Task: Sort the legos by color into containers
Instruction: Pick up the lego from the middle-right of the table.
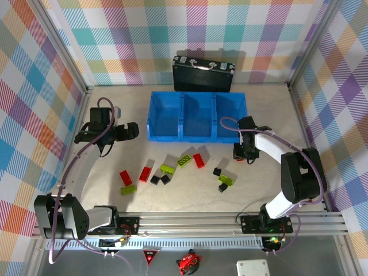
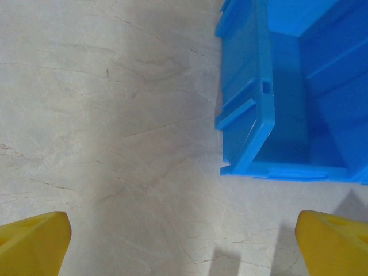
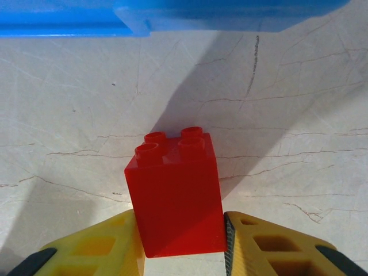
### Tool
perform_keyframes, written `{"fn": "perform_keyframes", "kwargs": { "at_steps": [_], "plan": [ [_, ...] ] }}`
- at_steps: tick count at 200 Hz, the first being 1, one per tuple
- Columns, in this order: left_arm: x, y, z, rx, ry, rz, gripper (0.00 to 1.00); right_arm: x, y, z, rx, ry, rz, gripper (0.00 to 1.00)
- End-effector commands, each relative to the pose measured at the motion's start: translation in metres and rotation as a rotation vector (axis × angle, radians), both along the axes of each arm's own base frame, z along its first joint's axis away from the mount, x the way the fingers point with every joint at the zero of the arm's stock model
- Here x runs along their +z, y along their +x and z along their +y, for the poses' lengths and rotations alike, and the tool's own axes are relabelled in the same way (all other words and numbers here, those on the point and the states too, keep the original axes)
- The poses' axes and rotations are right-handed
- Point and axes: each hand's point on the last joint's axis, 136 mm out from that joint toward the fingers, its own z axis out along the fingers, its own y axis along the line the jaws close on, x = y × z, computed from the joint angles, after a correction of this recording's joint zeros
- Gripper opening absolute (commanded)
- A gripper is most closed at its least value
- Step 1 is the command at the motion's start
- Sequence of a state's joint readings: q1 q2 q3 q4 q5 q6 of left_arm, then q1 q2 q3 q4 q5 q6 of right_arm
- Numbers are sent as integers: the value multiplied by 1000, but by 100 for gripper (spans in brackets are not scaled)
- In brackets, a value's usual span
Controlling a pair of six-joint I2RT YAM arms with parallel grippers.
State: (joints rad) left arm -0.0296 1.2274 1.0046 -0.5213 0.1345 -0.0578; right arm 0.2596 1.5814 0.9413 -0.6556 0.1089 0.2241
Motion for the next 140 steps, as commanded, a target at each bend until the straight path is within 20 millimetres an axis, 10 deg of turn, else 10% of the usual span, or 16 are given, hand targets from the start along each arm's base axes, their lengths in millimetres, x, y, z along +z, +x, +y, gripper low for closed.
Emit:
{"fn": "perform_keyframes", "kwargs": {
  "at_steps": [1,140],
  "plan": [
    [7,1,1,-11,4,-16,100,4,2,4,20,-1,4,37],
    [9,2,-1,-23,-11,-18,100,60,4,28,37,69,-46,36]
  ]
}}
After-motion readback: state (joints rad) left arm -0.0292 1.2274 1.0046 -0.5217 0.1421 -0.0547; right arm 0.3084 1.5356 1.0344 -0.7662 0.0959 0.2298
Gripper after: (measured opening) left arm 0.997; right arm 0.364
